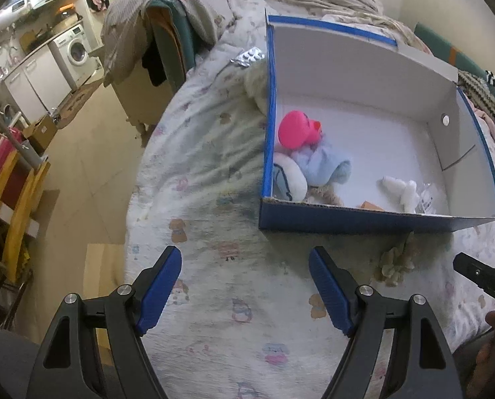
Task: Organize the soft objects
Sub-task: 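Withdraw both tools from the box toward the beige crocheted item, then grasp the beige crocheted flower with the right tool while the left tool grasps a translucent beige item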
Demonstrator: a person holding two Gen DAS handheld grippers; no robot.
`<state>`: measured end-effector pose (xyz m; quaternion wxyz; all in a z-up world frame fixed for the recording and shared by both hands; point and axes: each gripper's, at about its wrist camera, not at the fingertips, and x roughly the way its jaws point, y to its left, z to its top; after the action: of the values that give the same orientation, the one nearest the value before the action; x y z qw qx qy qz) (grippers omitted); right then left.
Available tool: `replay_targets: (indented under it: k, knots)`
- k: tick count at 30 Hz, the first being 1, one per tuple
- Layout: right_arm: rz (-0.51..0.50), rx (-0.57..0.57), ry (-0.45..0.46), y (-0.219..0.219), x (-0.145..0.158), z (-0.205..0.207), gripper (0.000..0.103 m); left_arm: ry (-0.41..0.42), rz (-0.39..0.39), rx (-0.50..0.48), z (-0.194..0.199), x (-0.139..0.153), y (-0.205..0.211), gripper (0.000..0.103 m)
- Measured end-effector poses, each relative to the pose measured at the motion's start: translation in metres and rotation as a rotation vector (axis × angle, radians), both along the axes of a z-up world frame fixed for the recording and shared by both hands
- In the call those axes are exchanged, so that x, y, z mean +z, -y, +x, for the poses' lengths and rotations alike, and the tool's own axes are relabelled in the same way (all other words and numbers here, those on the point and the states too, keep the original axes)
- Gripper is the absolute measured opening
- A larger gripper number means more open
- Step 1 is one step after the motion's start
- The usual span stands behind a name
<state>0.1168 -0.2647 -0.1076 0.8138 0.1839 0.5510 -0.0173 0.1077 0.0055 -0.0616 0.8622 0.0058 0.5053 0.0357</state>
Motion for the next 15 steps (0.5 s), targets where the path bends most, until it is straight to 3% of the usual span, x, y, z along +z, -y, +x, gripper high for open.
replay_targets:
  k: [6,10,15]
  knots:
    - [0.019,-0.008,-0.047,-0.003,-0.015,0.005,0.103,-0.089,-0.058,-0.014,0.005,-0.02,0.006,0.077]
    - [0.023,0.003,-0.074,-0.011,-0.024,0.009,0.103,-0.202,-0.123,-0.091,0.012,-0.045,0.026,0.077]
    - [0.018,0.004,-0.083,-0.013,-0.028,0.013,0.103,-0.272,-0.144,-0.181,0.02,-0.068,0.054,0.077]
